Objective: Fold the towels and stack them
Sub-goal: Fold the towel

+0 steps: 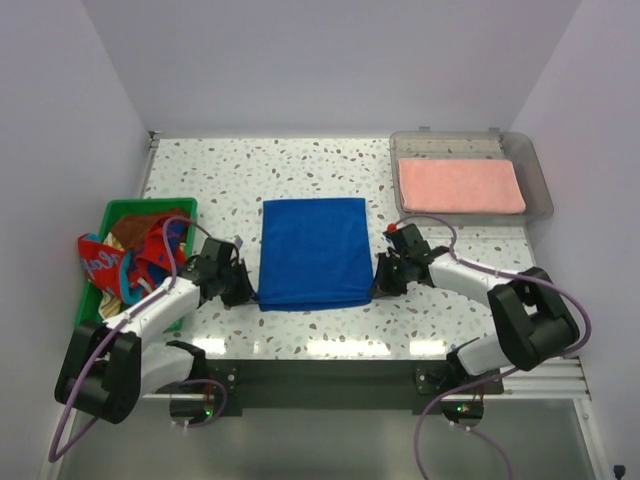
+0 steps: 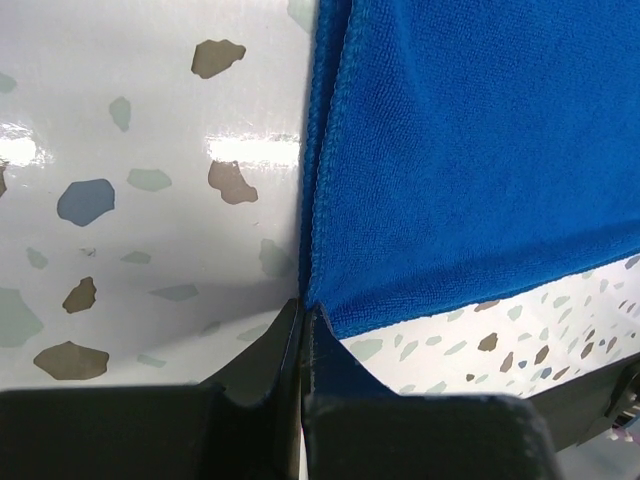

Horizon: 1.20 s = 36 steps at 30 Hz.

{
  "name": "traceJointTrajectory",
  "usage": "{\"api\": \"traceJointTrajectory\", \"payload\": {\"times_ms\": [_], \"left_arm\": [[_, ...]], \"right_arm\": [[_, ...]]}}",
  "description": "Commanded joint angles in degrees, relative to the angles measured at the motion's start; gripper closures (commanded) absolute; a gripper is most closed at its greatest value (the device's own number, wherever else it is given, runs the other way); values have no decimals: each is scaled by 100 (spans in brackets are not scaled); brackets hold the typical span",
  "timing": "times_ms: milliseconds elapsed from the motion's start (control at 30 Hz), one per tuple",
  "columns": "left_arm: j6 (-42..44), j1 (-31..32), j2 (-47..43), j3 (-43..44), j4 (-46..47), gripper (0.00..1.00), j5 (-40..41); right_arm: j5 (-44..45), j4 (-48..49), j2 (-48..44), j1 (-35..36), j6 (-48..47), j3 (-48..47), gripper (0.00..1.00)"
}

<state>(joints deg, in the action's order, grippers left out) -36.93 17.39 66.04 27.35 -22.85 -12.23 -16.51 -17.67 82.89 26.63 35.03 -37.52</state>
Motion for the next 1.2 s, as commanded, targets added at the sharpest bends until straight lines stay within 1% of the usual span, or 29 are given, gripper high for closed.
{"api": "traceJointTrajectory", "payload": {"times_ms": [0, 100, 133, 167, 233, 300, 367, 467, 500, 533, 633, 700, 867, 1000, 1067, 1167], "left_arm": [[28, -16, -30, -2, 9, 100, 405], [36, -16, -82, 375, -307, 100, 580], [36, -16, -143, 663, -429, 100, 625], [36, -16, -188, 814, -735, 100, 686], [36, -16, -397, 1243, -1053, 100, 835], [54, -16, -609, 1447, -1423, 100, 915], [19, -16, -934, 1379, -1546, 100, 854], [-104, 1, -1154, 896, -1398, 100, 477], [-200, 19, -1164, 590, -1328, 100, 363], [-244, 28, -1198, 439, -1188, 100, 309], [-385, 80, -1234, 16, -942, 100, 256], [-490, 177, -1216, -107, -827, 100, 203], [-613, 353, -848, -353, -634, 100, 309], [-859, 616, -628, -590, -457, 100, 396], [-877, 634, -601, -547, -483, 100, 432], [-851, 626, -628, -170, -729, 100, 660]], "right_arm": [[298, -25, 8, -53, -66, -36, 100], [412, -446, -203, -53, -136, -404, 100], [421, -709, -273, -44, -162, -640, 100], [430, -842, -361, -53, -163, -765, 100], [403, -1236, -686, -53, -206, -1089, 100], [351, -1440, -1019, -44, -242, -1179, 100], [237, -1573, -1178, -18, -242, -1100, 100], [210, -1529, -1354, 8, -198, -653, 100], [175, -1450, -1381, 9, -128, -530, 100], [140, -1267, -1398, 9, -84, -241, 100], [96, -968, -1250, 26, -5, 156, 100], [113, -888, -1135, 44, -66, 279, 100], [227, -527, -653, 61, -101, 456, 100], [228, -343, -414, 88, -40, 526, 100], [245, -360, -405, 105, -40, 500, 100], [376, -666, -484, 96, -101, 202, 100]]}}
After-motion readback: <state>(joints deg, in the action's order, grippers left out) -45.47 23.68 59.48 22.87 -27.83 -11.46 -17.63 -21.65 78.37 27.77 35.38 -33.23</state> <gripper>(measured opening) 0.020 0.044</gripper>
